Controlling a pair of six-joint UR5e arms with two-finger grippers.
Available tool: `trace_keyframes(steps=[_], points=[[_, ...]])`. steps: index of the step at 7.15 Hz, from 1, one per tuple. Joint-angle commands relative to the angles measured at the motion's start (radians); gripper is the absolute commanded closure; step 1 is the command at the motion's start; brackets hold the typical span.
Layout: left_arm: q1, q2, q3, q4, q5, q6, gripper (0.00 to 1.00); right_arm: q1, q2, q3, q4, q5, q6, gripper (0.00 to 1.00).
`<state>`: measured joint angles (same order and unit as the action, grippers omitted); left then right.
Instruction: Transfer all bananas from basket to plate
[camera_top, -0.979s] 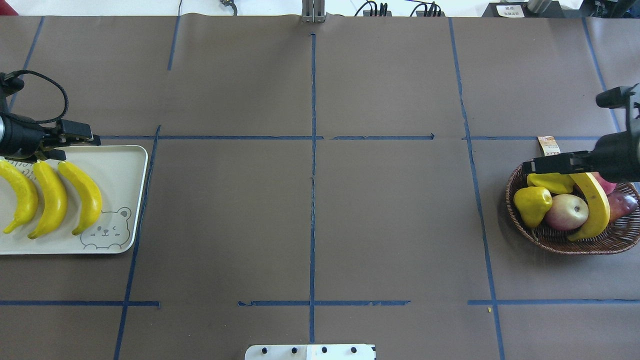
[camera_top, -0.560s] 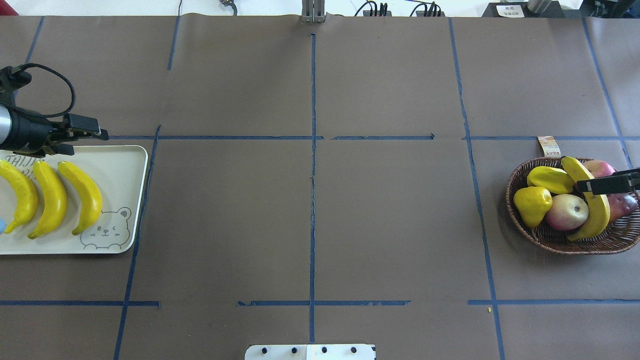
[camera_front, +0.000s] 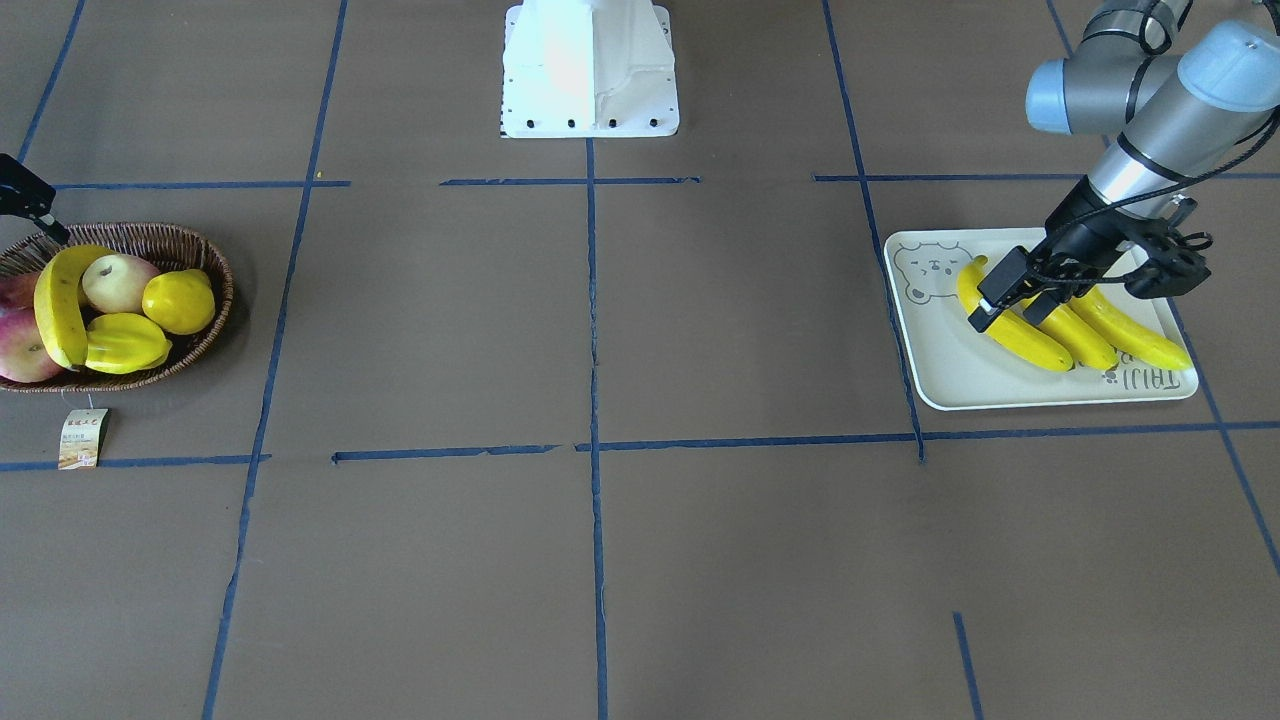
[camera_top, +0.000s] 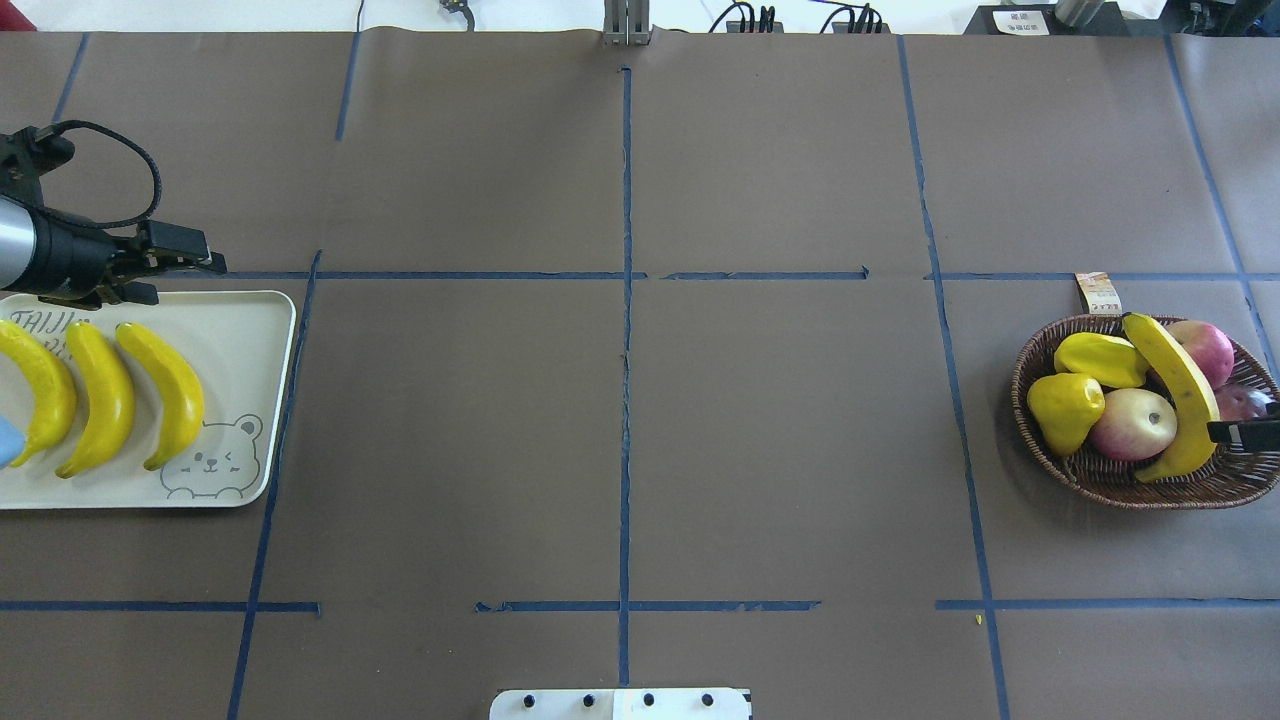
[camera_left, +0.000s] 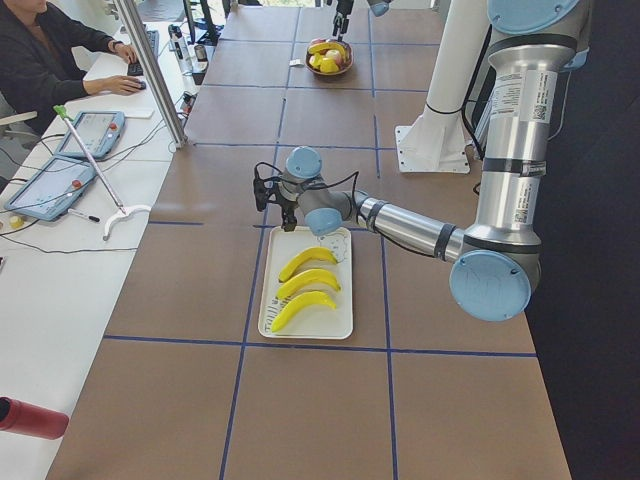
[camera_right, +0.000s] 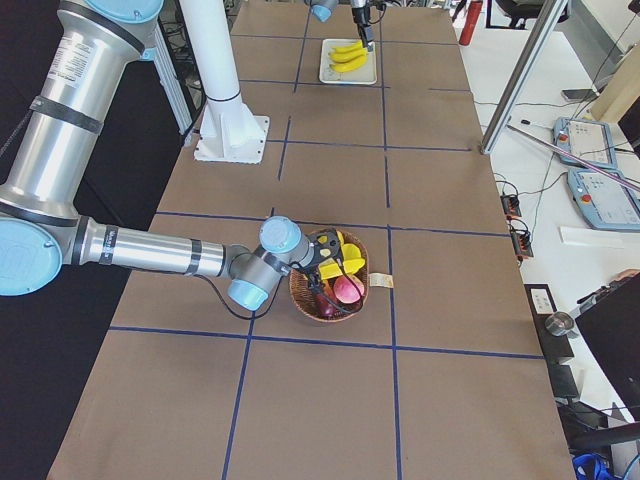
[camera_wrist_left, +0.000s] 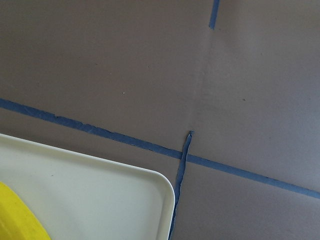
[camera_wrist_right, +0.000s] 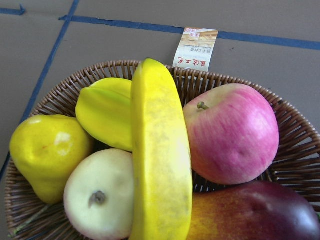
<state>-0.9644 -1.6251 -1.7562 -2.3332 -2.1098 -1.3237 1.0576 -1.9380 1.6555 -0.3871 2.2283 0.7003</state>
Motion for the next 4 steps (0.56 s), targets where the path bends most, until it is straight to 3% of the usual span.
trace_keyframes(steps=[1, 4], points=[[0.007, -0.001, 0.001, 0.0, 0.001, 0.0, 0.01, -0.001, 0.04, -0.048, 0.004, 0.004, 0.001, 0.0], [0.007, -0.002, 0.004, 0.0, 0.001, 0.0, 0.01, -0.001, 0.054, -0.065, 0.005, 0.052, 0.002, 0.02]])
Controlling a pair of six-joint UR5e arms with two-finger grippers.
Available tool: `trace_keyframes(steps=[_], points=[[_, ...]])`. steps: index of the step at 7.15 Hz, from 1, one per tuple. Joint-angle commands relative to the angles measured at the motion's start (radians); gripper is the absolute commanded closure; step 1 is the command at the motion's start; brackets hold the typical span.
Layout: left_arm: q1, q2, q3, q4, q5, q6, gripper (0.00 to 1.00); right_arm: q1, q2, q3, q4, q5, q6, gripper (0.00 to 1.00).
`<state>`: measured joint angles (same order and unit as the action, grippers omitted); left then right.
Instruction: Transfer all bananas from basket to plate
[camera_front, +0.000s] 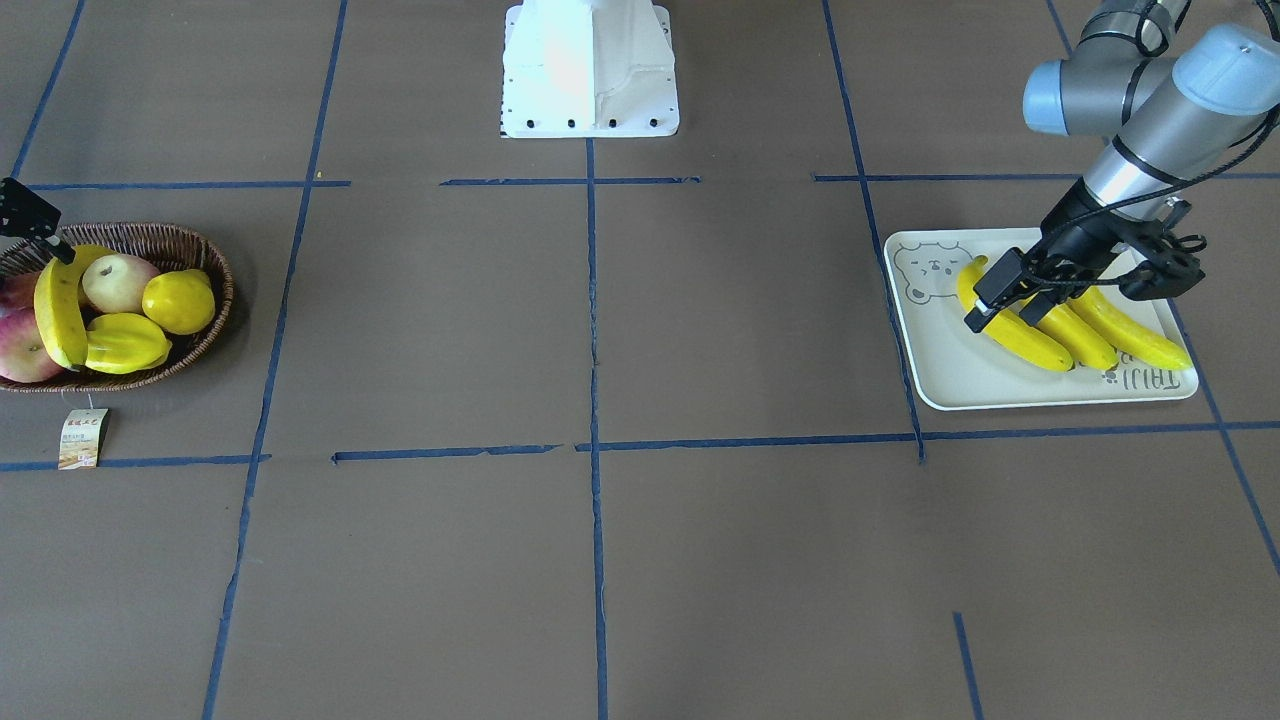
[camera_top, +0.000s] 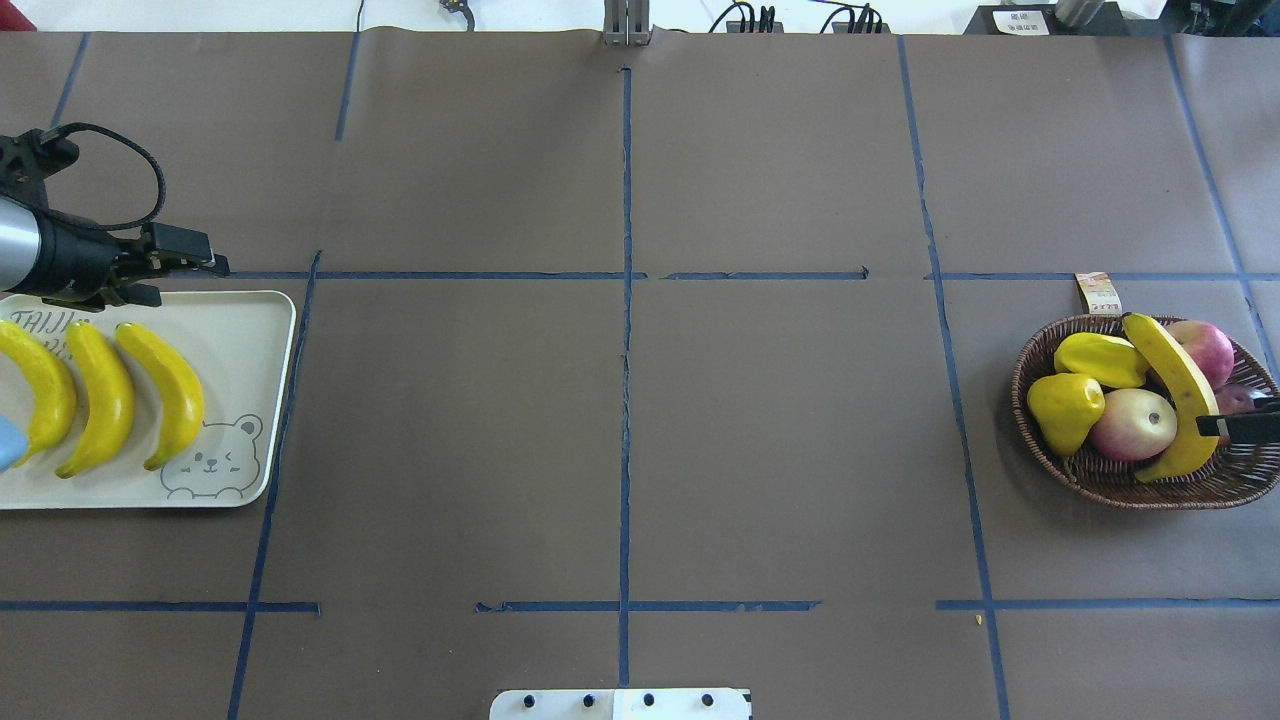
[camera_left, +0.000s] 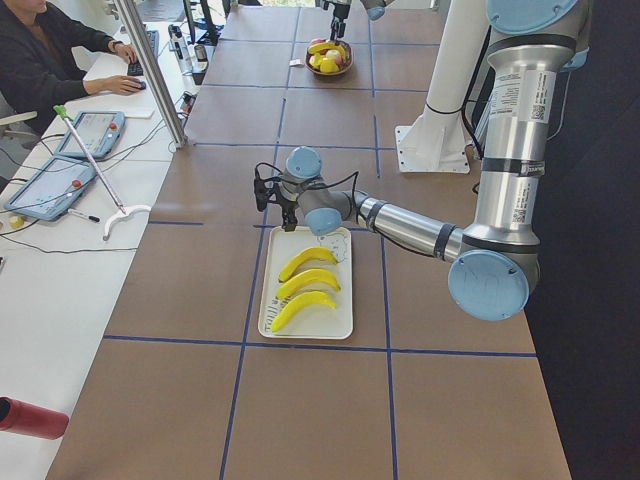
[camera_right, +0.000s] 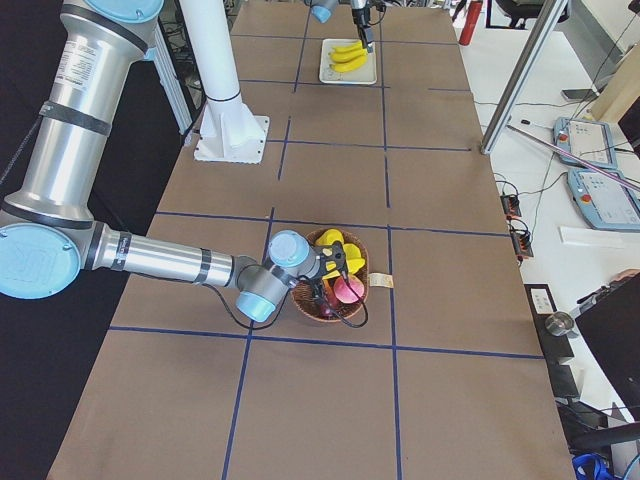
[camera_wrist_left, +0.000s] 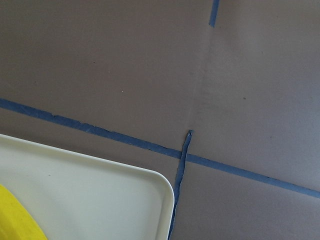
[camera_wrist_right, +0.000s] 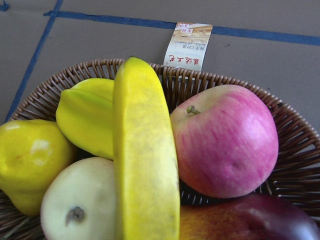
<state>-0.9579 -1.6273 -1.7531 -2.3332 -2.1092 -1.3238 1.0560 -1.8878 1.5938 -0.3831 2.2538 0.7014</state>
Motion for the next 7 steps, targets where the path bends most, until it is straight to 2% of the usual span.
trace_keyframes(steps=[1, 2, 3, 4, 5, 6, 7], points=[[0.001, 0.0, 0.001, 0.0, 0.0, 0.0, 0.01, -0.001, 0.006, 0.0, 0.001, 0.039, 0.001, 0.12], [0.001, 0.0, 0.001, 0.0, 0.0, 0.002, 0.01, -0.001, 0.007, 0.0, 0.001, 0.047, 0.001, 0.19], [0.001, 0.0, 0.001, 0.0, 0.0, 0.002, 0.01, -0.001, 0.012, 0.002, 0.001, 0.05, 0.001, 0.19], [0.001, 0.0, 0.001, 0.0, 0.0, 0.002, 0.01, 0.001, 0.012, 0.0, 0.001, 0.064, 0.001, 0.35], [0.001, 0.0, 0.003, 0.0, 0.0, 0.002, 0.01, 0.001, 0.012, -0.001, 0.001, 0.07, 0.001, 0.63], [0.001, 0.0, 0.003, 0.002, 0.0, 0.002, 0.01, 0.001, 0.012, -0.001, 0.003, 0.081, 0.001, 0.88], [0.001, 0.0, 0.003, 0.002, 0.0, 0.0, 0.01, 0.002, 0.012, 0.002, 0.009, 0.108, 0.001, 0.96]])
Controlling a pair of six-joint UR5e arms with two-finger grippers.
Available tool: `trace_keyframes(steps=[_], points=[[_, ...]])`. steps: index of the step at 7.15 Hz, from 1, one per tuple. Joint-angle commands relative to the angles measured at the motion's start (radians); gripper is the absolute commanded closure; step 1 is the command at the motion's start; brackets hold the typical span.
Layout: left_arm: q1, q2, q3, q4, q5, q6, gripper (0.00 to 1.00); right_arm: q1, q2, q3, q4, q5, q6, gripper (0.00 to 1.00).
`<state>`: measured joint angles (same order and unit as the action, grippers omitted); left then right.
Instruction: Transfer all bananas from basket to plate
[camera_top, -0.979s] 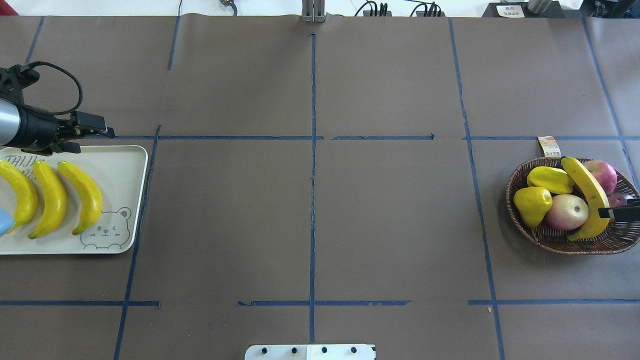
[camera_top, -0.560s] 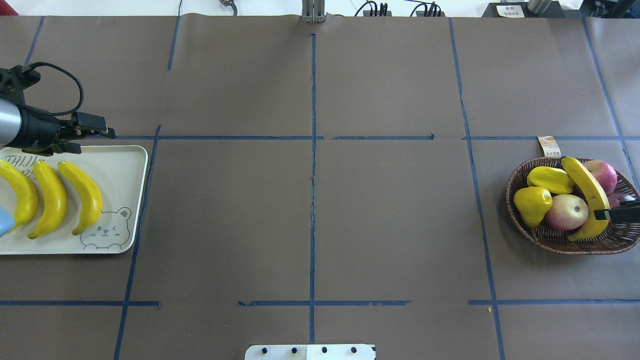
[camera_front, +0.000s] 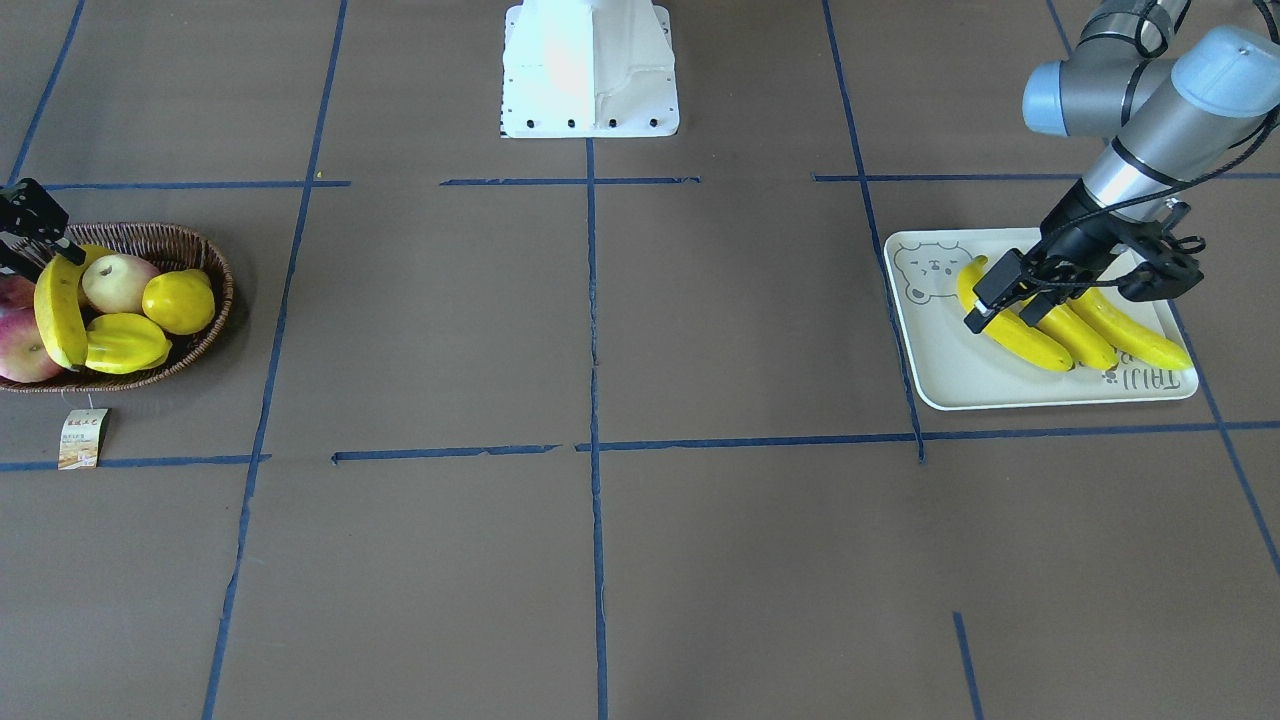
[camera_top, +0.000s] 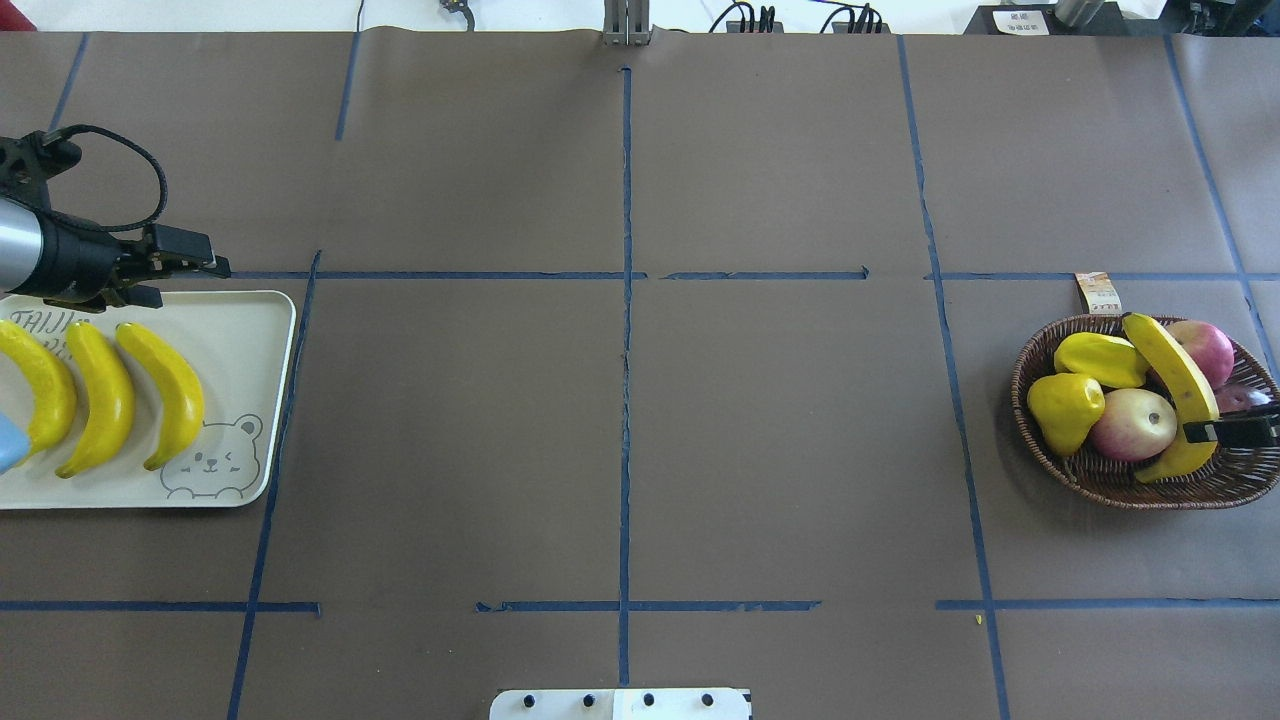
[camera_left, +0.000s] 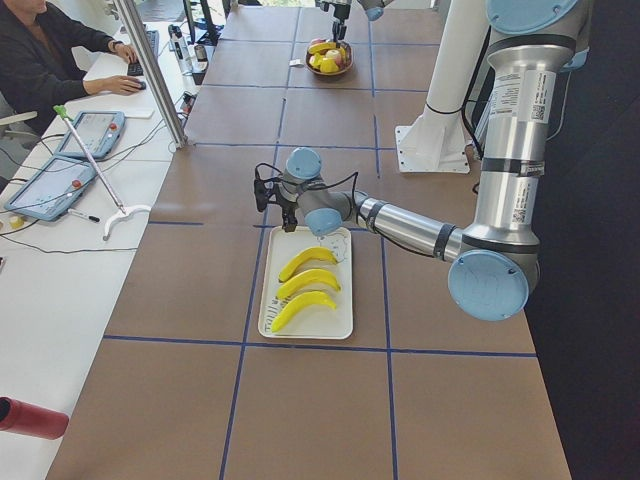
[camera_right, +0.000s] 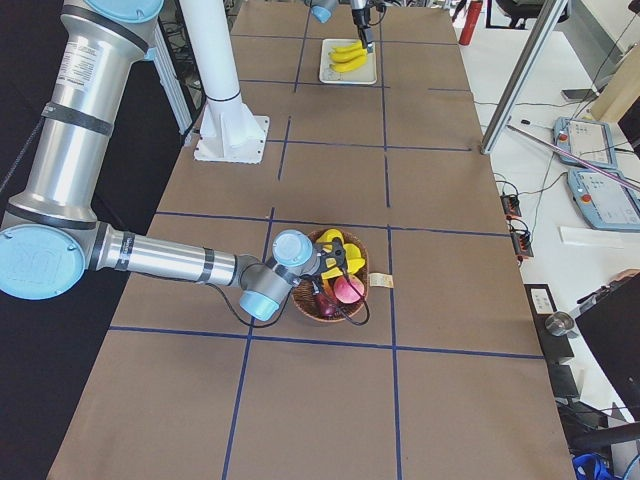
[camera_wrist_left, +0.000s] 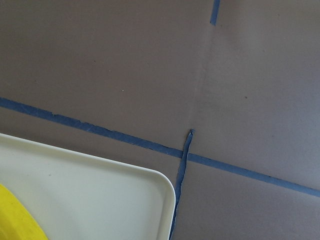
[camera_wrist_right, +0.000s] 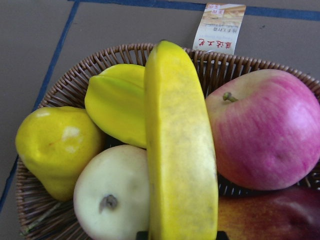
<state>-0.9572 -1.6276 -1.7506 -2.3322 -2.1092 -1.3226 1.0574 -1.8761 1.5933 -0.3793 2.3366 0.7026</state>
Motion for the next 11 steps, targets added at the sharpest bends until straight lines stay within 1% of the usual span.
trace_keyframes(steps=[1, 2, 3, 4, 5, 6, 7, 9, 10, 11], points=[[0.0, -0.002, 0.0, 0.001, 0.0, 0.0, 0.01, 0.08, 0.003, 0.014, 0.008, 0.094, -0.002, 0.98], [0.0, -0.002, 0.0, 0.001, 0.0, 0.0, 0.01, 0.202, 0.011, 0.028, -0.001, 0.231, -0.002, 0.99], [0.0, -0.002, 0.0, 0.001, -0.002, 0.0, 0.01, 0.296, 0.017, 0.028, -0.006, 0.324, -0.002, 0.99], [0.0, -0.005, 0.003, 0.001, -0.002, 0.0, 0.01, 0.324, 0.034, 0.028, -0.007, 0.349, -0.002, 0.99], [0.0, -0.006, 0.002, -0.001, -0.002, 0.0, 0.01, 0.305, 0.098, 0.033, -0.065, 0.334, 0.0, 0.99], [0.0, -0.024, 0.003, 0.001, -0.002, -0.003, 0.01, 0.29, 0.188, 0.037, -0.169, 0.298, 0.011, 0.99], [0.012, -0.046, 0.002, -0.001, -0.005, -0.018, 0.01, 0.236, 0.278, 0.034, -0.205, 0.29, 0.097, 0.99], [0.066, -0.136, 0.005, -0.003, 0.002, -0.14, 0.01, 0.082, 0.467, 0.037, -0.198, 0.186, 0.451, 0.98], [0.072, -0.179, 0.008, -0.01, 0.0, -0.203, 0.01, -0.007, 0.521, 0.037, -0.196, 0.117, 0.544, 0.98], [0.113, -0.231, 0.009, -0.021, 0.002, -0.233, 0.01, -0.11, 0.561, 0.06, -0.194, 0.024, 0.608, 0.98]])
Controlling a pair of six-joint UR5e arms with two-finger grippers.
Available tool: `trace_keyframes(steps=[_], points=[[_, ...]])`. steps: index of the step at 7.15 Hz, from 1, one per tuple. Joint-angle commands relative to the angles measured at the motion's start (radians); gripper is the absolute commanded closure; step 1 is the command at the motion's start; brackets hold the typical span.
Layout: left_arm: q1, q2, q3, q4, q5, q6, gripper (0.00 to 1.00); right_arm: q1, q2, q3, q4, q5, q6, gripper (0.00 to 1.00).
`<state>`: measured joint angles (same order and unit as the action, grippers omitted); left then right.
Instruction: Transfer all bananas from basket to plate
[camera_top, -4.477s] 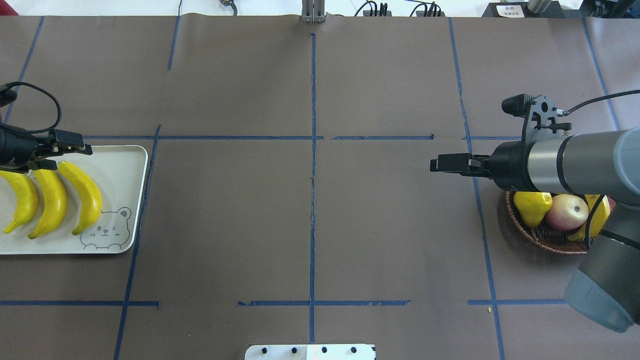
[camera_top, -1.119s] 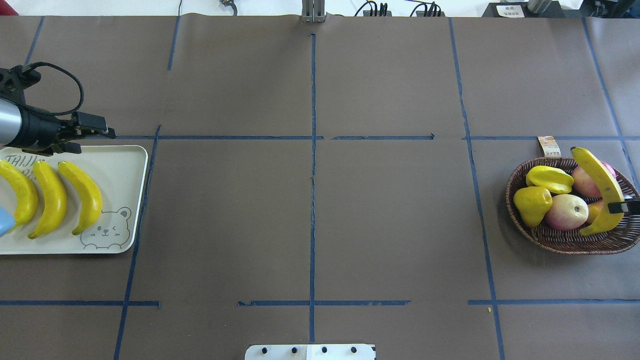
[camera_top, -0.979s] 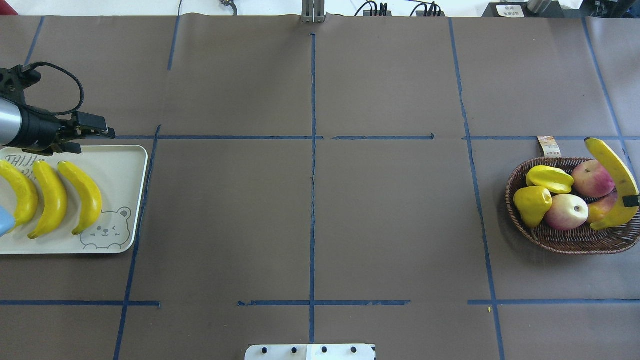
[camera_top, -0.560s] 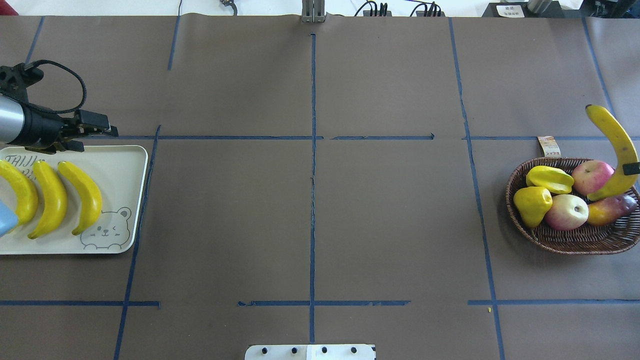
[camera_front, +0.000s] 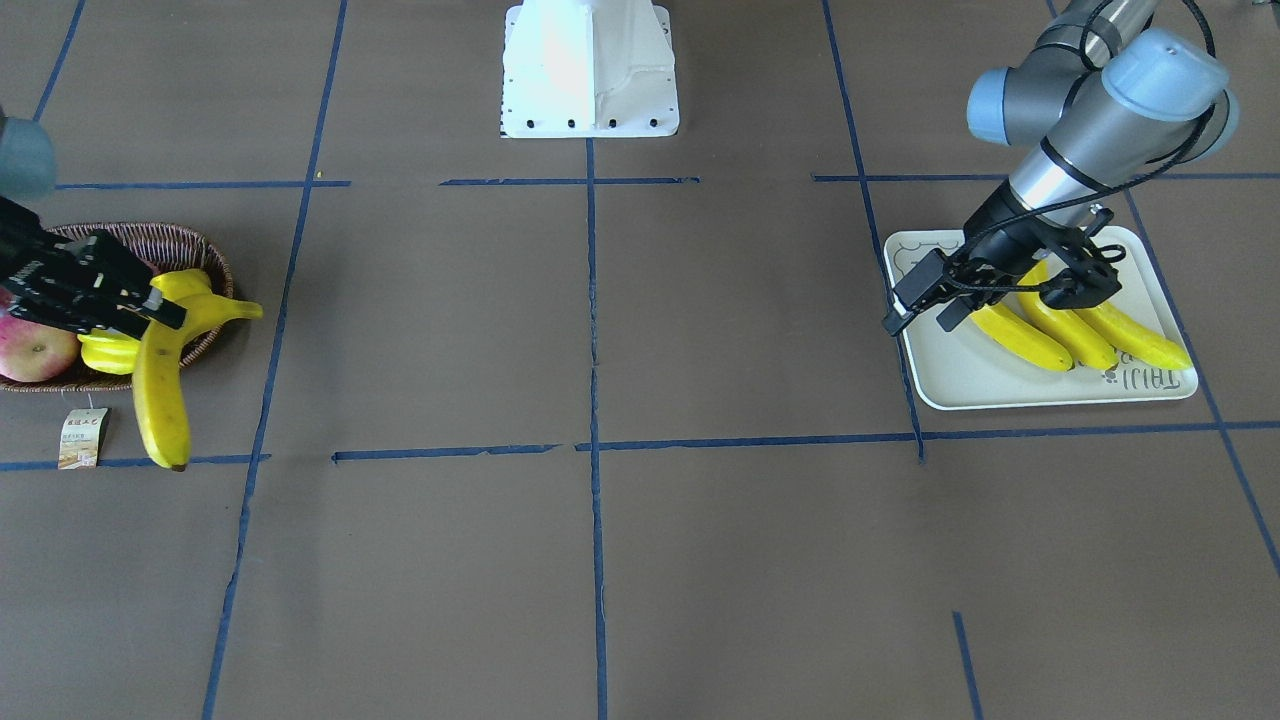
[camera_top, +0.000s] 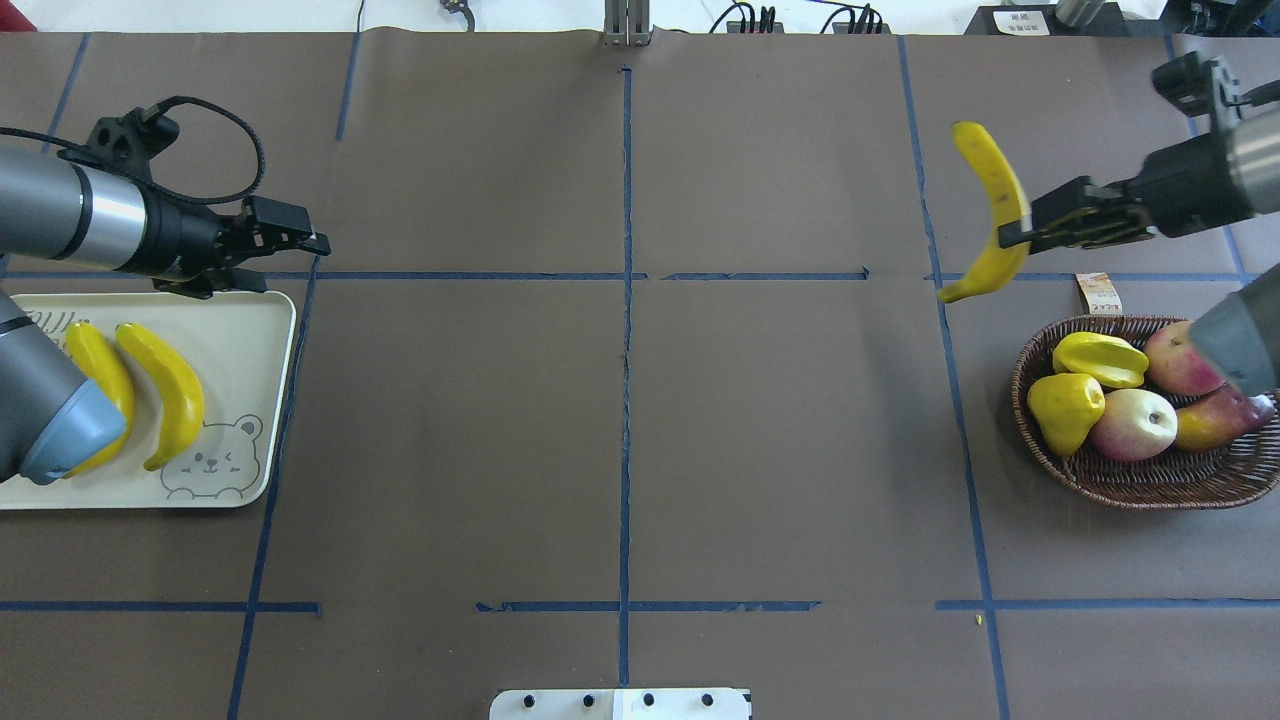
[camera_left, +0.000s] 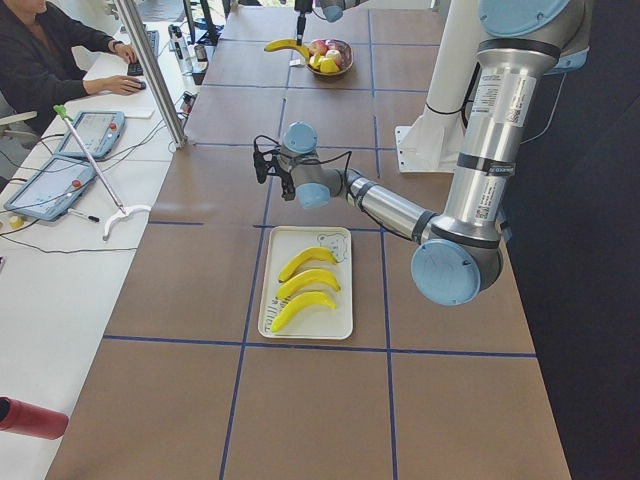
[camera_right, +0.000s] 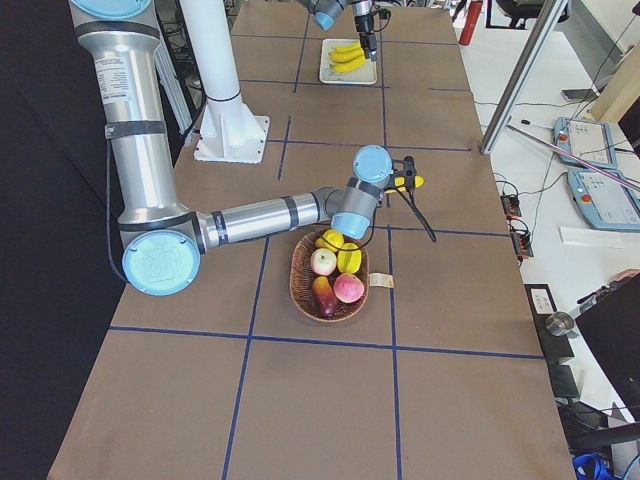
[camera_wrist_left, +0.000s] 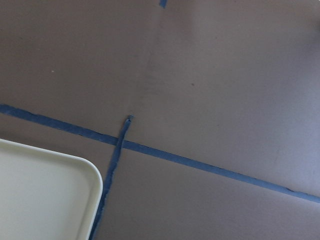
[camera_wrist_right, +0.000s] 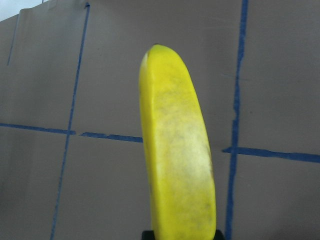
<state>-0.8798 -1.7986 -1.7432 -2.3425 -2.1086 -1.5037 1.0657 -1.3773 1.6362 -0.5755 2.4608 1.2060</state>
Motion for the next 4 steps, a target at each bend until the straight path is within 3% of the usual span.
trace_keyframes(steps=[1, 4], points=[[0.063, -0.121, 0.005, -0.047, 0.001, -0.093, 0.01, -0.209, 0.122, 0.022, 0.003, -0.208, 0.134, 0.97], [0.139, -0.264, 0.036, -0.095, 0.038, -0.228, 0.01, -0.408, 0.208, 0.063, -0.009, -0.446, 0.23, 0.97]])
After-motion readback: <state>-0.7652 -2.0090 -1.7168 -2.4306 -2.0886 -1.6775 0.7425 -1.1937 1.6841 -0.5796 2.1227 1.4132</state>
